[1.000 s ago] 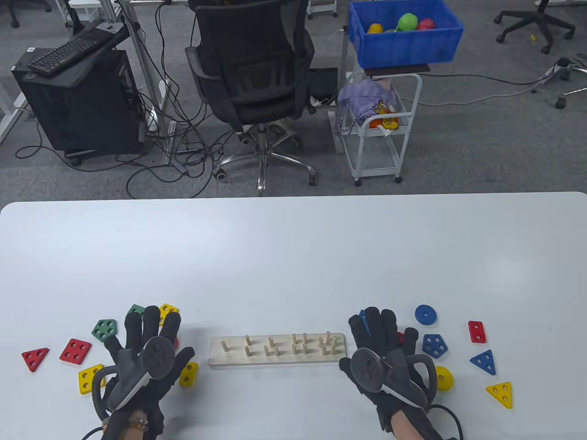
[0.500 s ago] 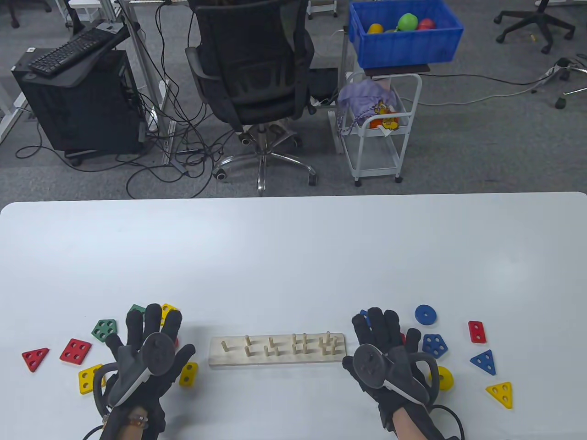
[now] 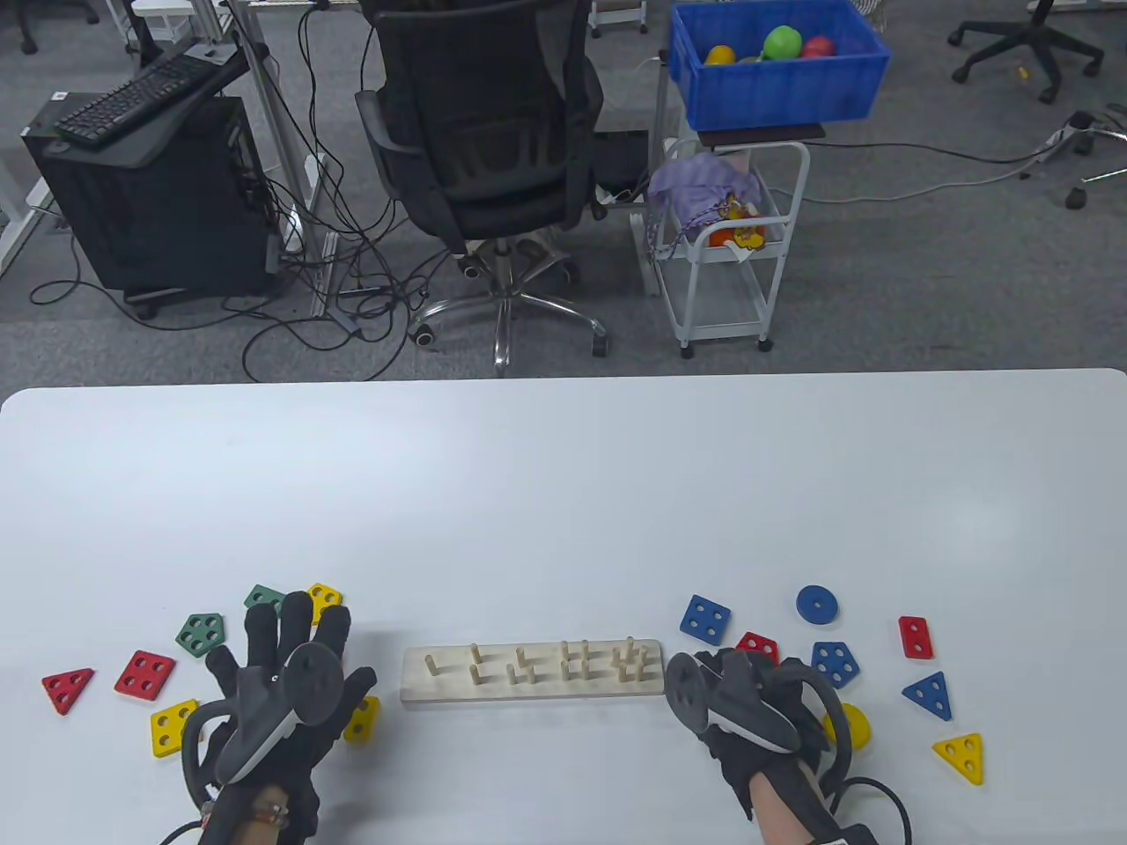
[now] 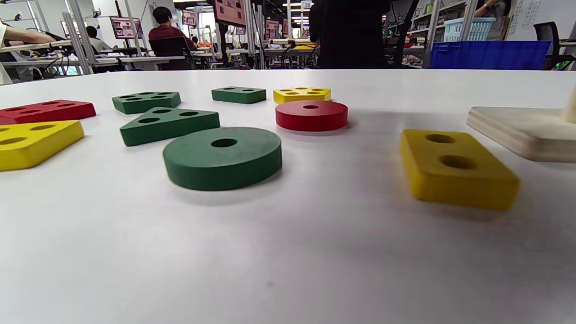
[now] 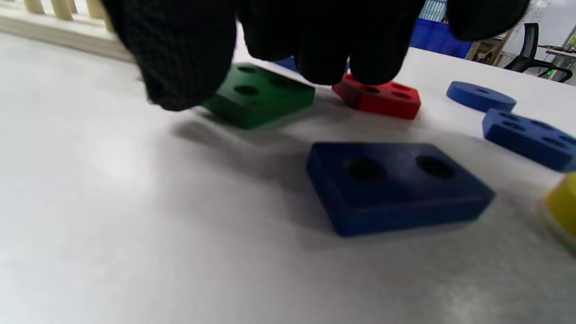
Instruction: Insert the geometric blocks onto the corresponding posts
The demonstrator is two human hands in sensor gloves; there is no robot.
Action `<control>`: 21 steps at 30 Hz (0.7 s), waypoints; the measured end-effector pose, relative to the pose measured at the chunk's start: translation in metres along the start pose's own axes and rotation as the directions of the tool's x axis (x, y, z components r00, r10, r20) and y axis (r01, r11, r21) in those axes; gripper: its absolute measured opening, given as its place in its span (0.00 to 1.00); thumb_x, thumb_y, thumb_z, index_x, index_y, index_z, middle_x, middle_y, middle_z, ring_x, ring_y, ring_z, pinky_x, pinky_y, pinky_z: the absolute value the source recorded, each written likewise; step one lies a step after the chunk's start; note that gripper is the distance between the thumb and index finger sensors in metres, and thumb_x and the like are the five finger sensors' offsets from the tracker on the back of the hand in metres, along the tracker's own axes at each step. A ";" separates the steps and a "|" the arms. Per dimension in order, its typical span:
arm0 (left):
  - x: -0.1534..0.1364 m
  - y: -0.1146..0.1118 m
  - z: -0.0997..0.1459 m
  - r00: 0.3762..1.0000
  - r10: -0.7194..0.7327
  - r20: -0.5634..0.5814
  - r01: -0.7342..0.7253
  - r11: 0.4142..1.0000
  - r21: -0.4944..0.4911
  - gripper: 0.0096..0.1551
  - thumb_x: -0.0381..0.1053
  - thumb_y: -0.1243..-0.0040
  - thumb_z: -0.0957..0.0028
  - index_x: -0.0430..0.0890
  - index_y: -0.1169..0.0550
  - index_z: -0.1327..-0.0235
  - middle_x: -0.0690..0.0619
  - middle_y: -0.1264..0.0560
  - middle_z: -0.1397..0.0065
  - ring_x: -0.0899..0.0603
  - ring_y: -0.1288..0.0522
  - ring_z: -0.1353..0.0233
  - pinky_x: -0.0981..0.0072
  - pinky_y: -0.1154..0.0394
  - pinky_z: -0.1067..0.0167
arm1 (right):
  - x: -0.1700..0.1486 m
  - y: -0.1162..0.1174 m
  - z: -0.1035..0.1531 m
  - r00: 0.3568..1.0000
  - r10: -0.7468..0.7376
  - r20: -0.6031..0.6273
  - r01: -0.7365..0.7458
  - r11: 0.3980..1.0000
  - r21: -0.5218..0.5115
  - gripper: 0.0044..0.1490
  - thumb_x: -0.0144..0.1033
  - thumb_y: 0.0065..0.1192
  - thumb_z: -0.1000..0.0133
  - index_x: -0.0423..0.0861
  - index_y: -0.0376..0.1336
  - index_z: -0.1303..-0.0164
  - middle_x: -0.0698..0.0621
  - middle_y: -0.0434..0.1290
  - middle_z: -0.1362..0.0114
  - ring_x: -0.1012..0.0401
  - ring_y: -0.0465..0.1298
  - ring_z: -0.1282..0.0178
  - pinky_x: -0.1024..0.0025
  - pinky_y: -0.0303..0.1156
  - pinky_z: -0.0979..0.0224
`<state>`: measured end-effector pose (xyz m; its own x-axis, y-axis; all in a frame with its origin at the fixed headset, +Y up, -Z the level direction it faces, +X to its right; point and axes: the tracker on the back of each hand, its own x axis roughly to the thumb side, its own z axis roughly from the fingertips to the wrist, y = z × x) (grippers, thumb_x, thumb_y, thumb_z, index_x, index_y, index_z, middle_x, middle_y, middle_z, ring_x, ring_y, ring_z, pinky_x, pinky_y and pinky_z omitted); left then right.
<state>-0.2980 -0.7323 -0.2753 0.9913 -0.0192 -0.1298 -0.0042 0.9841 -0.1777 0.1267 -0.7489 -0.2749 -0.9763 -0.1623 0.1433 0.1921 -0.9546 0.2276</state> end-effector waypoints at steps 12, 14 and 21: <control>-0.006 0.002 0.001 0.999 0.033 -0.025 -0.034 0.999 -0.020 0.46 0.77 0.64 0.52 0.68 0.54 0.18 0.60 0.65 0.10 0.39 0.66 0.10 0.27 0.64 0.23 | -0.005 -0.009 0.007 0.998 0.054 0.028 -0.048 0.980 -0.194 0.43 0.51 0.74 0.58 0.47 0.63 0.33 0.45 0.76 0.32 0.45 0.75 0.32 0.30 0.64 0.32; -0.005 0.002 0.001 0.999 0.039 -0.023 -0.040 0.999 -0.026 0.46 0.77 0.64 0.52 0.68 0.54 0.18 0.59 0.65 0.10 0.39 0.66 0.10 0.27 0.64 0.23 | -0.007 -0.018 0.012 0.998 -0.014 0.069 0.031 0.967 -0.255 0.43 0.51 0.74 0.57 0.46 0.63 0.33 0.44 0.76 0.32 0.45 0.75 0.33 0.30 0.65 0.33; -0.005 0.002 0.001 0.999 0.037 -0.021 -0.037 0.999 -0.029 0.46 0.78 0.64 0.52 0.68 0.54 0.18 0.60 0.65 0.10 0.39 0.65 0.10 0.27 0.63 0.22 | 0.043 -0.060 0.010 0.935 -0.062 0.350 0.197 0.910 -0.365 0.42 0.50 0.73 0.56 0.45 0.63 0.33 0.43 0.75 0.31 0.44 0.75 0.33 0.31 0.66 0.33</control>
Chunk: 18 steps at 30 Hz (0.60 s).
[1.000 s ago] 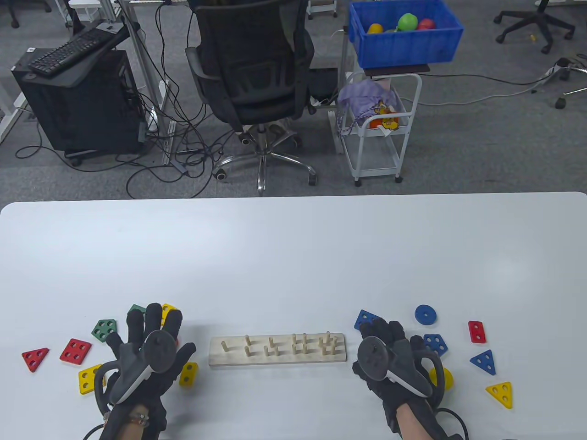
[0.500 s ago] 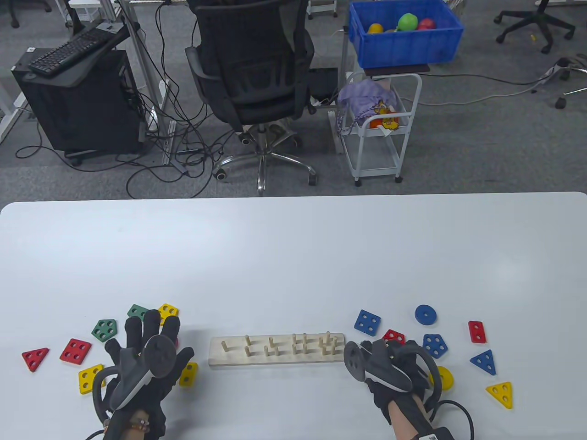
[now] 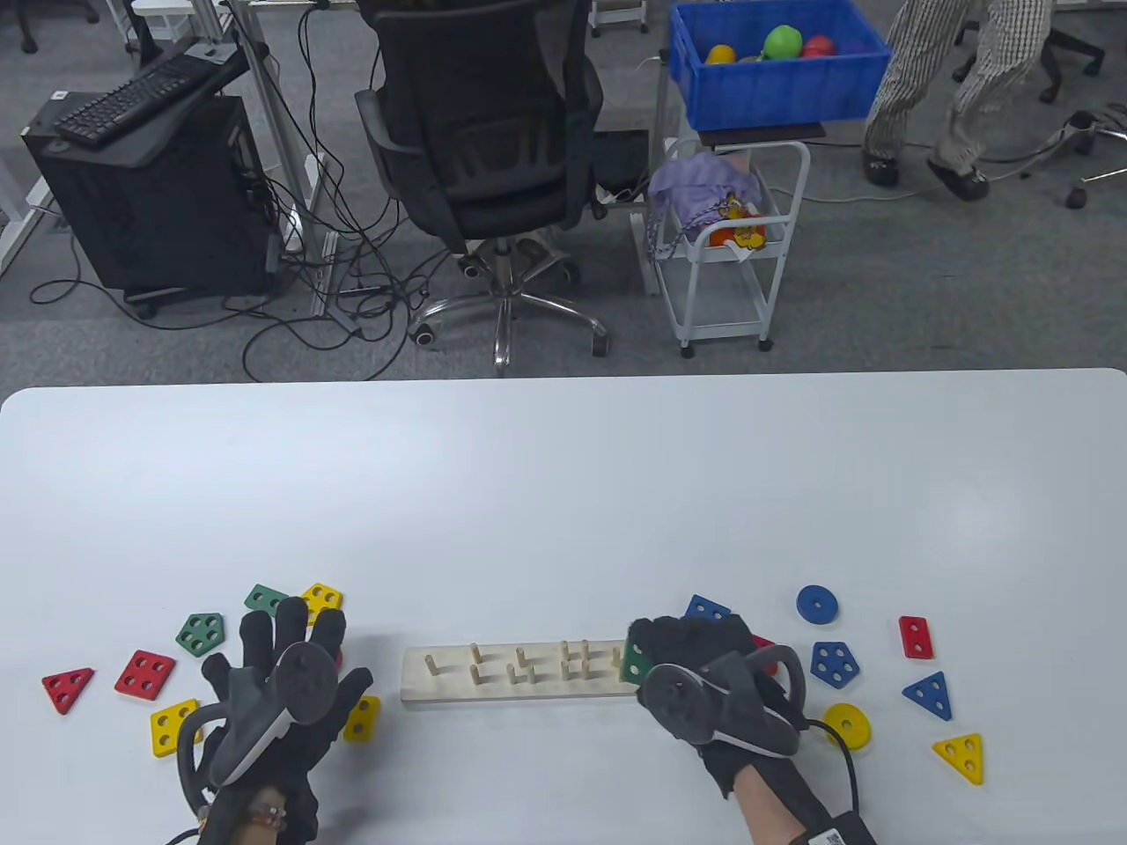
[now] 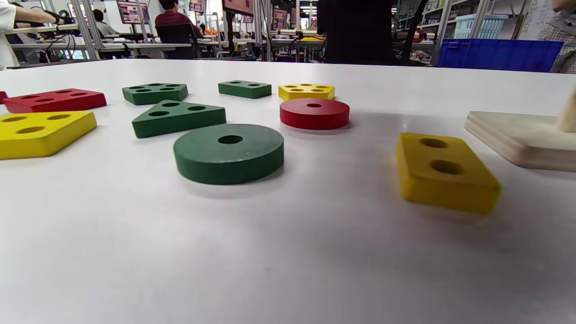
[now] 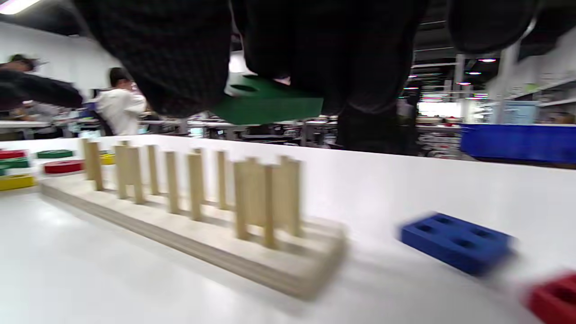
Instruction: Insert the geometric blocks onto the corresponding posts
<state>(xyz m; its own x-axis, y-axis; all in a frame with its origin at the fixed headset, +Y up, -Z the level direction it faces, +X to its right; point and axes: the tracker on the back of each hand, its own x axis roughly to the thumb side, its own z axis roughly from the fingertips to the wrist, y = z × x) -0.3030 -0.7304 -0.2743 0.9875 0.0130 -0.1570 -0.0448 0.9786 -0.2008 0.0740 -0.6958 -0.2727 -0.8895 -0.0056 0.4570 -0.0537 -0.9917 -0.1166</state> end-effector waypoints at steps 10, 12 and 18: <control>-0.007 0.002 -0.001 0.999 0.031 -0.015 -0.031 1.000 -0.004 0.46 0.77 0.64 0.51 0.68 0.54 0.18 0.59 0.65 0.10 0.39 0.65 0.10 0.27 0.62 0.22 | 0.035 0.021 -0.043 0.986 0.125 0.109 -0.131 0.990 0.059 0.41 0.49 0.72 0.56 0.47 0.63 0.33 0.44 0.75 0.31 0.44 0.75 0.33 0.31 0.66 0.33; -0.006 0.001 -0.001 1.000 0.028 -0.012 -0.028 1.000 -0.008 0.46 0.77 0.64 0.51 0.68 0.54 0.18 0.60 0.65 0.10 0.39 0.65 0.10 0.27 0.62 0.22 | 0.034 0.023 -0.045 0.987 0.119 0.107 -0.127 0.989 0.070 0.41 0.49 0.72 0.56 0.47 0.63 0.33 0.44 0.75 0.31 0.44 0.75 0.33 0.31 0.66 0.33; -0.005 0.001 -0.001 1.000 0.026 -0.008 -0.026 0.999 -0.019 0.46 0.77 0.64 0.51 0.68 0.54 0.18 0.59 0.65 0.10 0.39 0.64 0.10 0.27 0.62 0.22 | 0.035 0.026 -0.048 0.984 0.131 0.120 -0.141 0.987 0.080 0.41 0.48 0.72 0.56 0.48 0.62 0.33 0.44 0.74 0.30 0.44 0.74 0.31 0.30 0.64 0.32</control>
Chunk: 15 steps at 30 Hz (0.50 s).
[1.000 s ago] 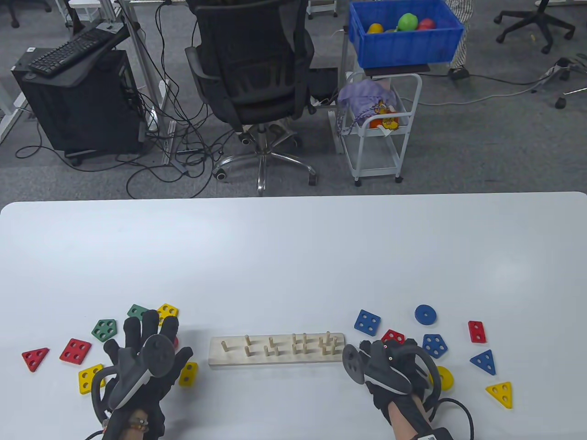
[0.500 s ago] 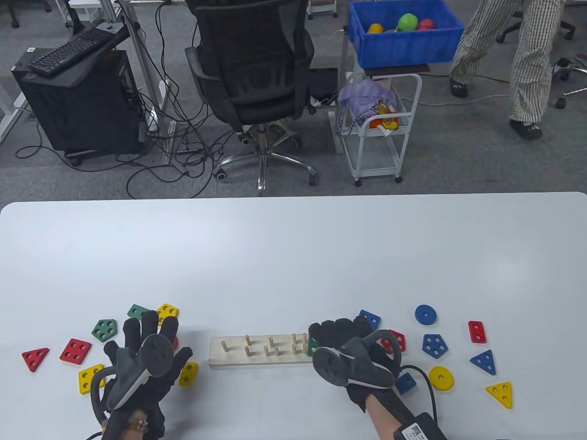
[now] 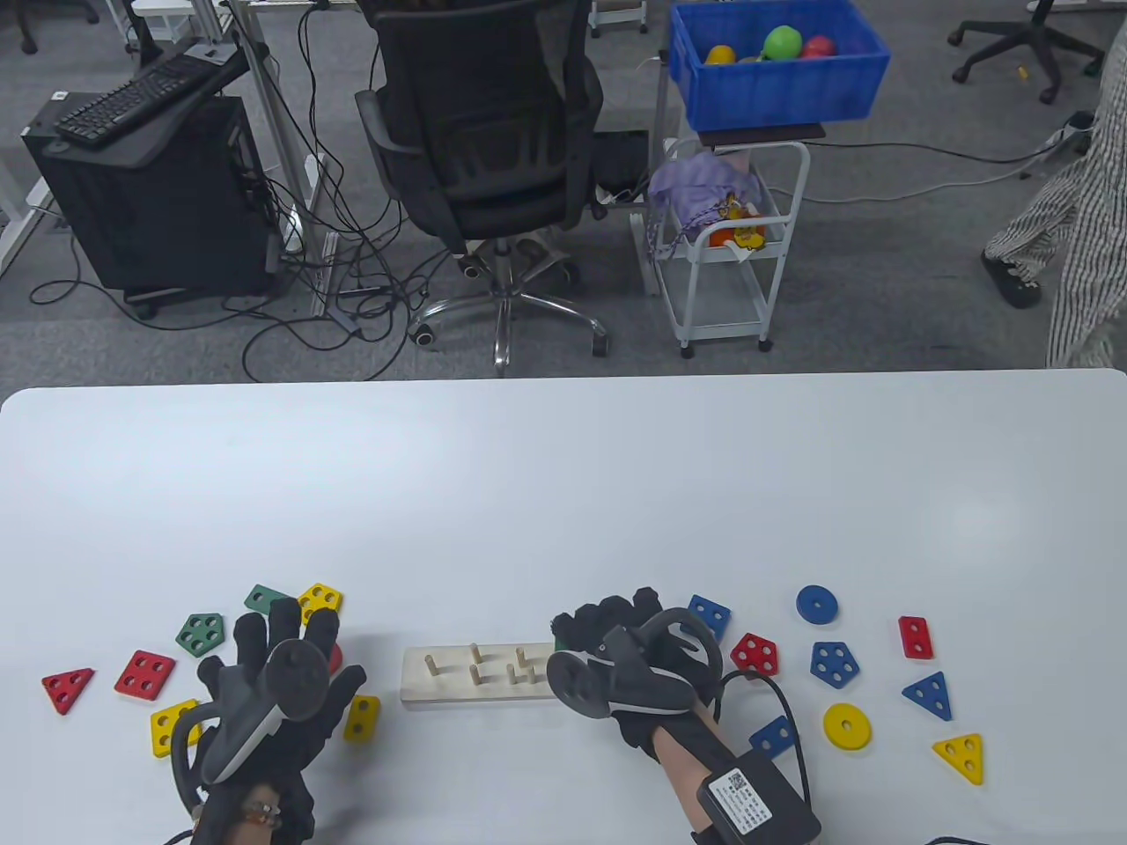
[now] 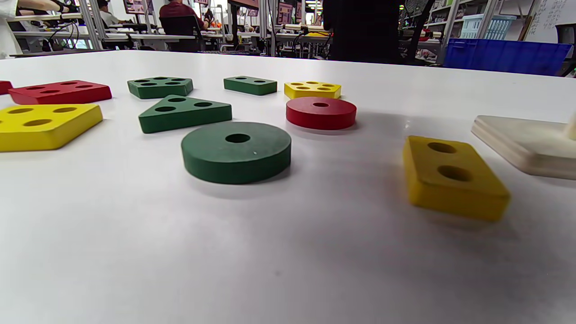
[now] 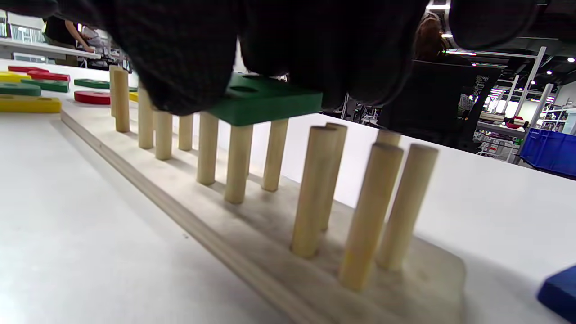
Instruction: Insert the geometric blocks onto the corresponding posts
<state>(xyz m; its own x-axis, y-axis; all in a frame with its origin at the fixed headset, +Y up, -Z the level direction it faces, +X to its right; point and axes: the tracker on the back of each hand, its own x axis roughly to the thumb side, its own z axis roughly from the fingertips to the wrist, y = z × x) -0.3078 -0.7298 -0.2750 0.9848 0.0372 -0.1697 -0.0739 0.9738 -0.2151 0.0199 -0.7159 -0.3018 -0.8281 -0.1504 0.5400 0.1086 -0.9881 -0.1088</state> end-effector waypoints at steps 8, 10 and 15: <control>-0.001 0.001 0.001 1.000 0.008 -0.003 -0.008 1.000 -0.001 0.46 0.77 0.64 0.51 0.67 0.53 0.17 0.59 0.64 0.10 0.38 0.64 0.10 0.27 0.62 0.22 | -0.039 -0.012 -0.001 0.982 -0.058 -0.180 0.068 0.996 0.051 0.45 0.52 0.66 0.52 0.48 0.56 0.26 0.42 0.66 0.22 0.41 0.67 0.24 0.27 0.60 0.30; -0.001 0.001 0.001 1.000 0.006 -0.005 -0.006 1.000 0.000 0.46 0.77 0.64 0.51 0.67 0.53 0.17 0.59 0.64 0.10 0.38 0.64 0.10 0.27 0.62 0.22 | -0.063 -0.014 0.001 0.956 -0.054 -0.289 0.077 0.995 0.068 0.44 0.50 0.67 0.51 0.48 0.56 0.26 0.41 0.66 0.23 0.40 0.67 0.24 0.27 0.60 0.30; -0.001 0.002 0.001 1.000 0.012 -0.010 -0.012 1.000 0.010 0.46 0.77 0.64 0.51 0.67 0.53 0.17 0.59 0.63 0.09 0.38 0.63 0.10 0.28 0.61 0.22 | -0.111 0.007 0.005 0.872 0.017 -0.490 0.114 0.965 0.237 0.43 0.46 0.69 0.52 0.47 0.57 0.27 0.41 0.66 0.23 0.40 0.68 0.25 0.28 0.61 0.30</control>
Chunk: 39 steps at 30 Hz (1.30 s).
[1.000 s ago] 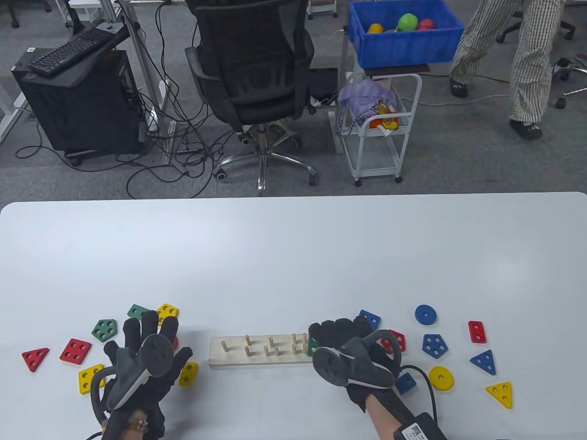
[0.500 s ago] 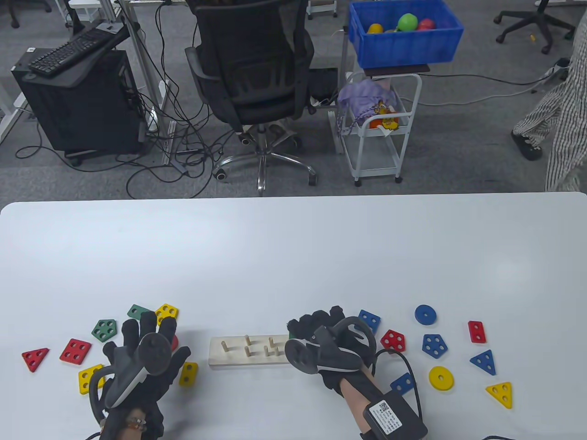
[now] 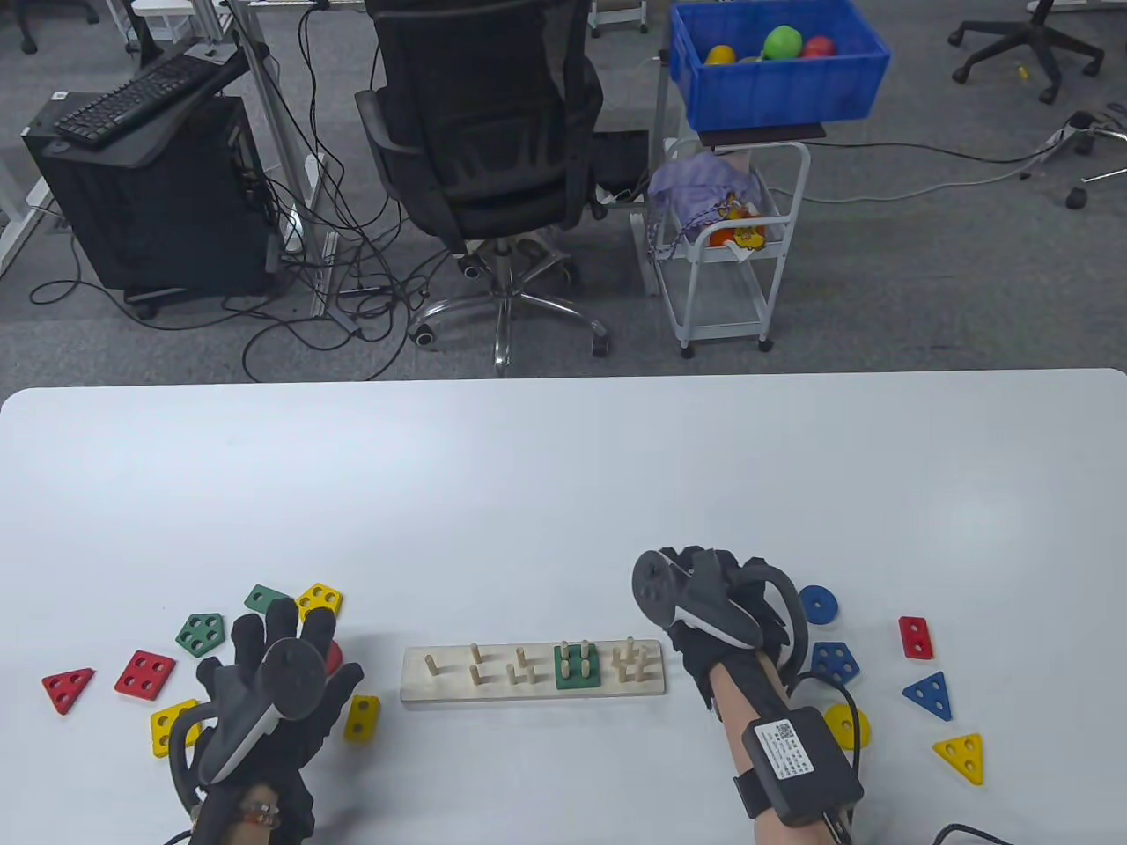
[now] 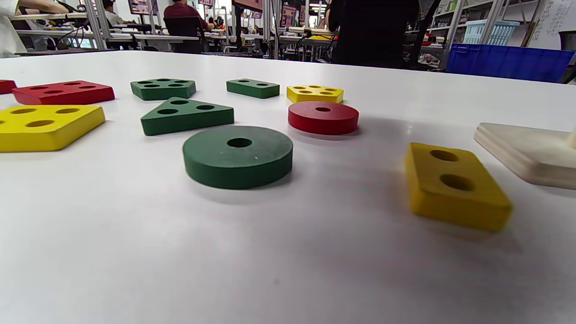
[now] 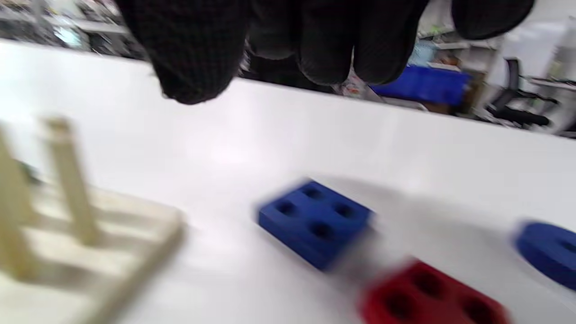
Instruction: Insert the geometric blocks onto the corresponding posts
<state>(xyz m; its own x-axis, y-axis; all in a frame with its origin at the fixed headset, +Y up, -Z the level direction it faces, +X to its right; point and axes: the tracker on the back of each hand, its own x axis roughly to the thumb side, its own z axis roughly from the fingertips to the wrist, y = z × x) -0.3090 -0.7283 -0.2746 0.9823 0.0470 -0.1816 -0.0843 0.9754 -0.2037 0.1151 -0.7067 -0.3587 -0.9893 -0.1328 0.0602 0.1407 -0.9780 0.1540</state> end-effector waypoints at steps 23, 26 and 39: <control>0.001 0.001 0.000 1.000 -0.017 -0.022 0.017 1.000 -0.001 0.47 0.77 0.65 0.50 0.66 0.57 0.18 0.57 0.63 0.09 0.37 0.61 0.10 0.28 0.59 0.22 | 0.008 0.032 0.000 0.975 0.149 0.166 -0.133 0.986 -0.103 0.44 0.42 0.72 0.55 0.46 0.58 0.29 0.44 0.71 0.27 0.45 0.75 0.30 0.31 0.64 0.30; 0.001 0.001 0.000 0.999 -0.017 -0.028 0.017 1.000 0.008 0.47 0.77 0.65 0.50 0.65 0.57 0.18 0.58 0.63 0.09 0.38 0.61 0.10 0.28 0.58 0.22 | 0.020 0.009 0.016 0.964 0.121 0.237 -0.074 0.978 -0.196 0.44 0.42 0.71 0.54 0.46 0.57 0.28 0.43 0.70 0.26 0.44 0.73 0.29 0.31 0.63 0.30; 0.001 0.003 0.003 1.000 0.003 -0.018 -0.002 0.999 0.047 0.46 0.77 0.64 0.50 0.66 0.55 0.18 0.58 0.62 0.09 0.38 0.61 0.10 0.29 0.58 0.21 | 0.088 -0.006 0.050 0.870 0.126 0.477 -0.011 0.971 -0.237 0.43 0.44 0.70 0.54 0.47 0.58 0.29 0.43 0.70 0.26 0.44 0.74 0.29 0.31 0.64 0.31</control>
<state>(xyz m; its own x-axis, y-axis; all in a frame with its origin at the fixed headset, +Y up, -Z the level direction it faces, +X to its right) -0.3083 -0.7243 -0.2730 0.9788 0.0462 -0.1997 -0.0787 0.9843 -0.1579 0.0287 -0.7044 -0.3049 -0.8245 -0.1626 0.5420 0.1386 -0.9867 -0.0851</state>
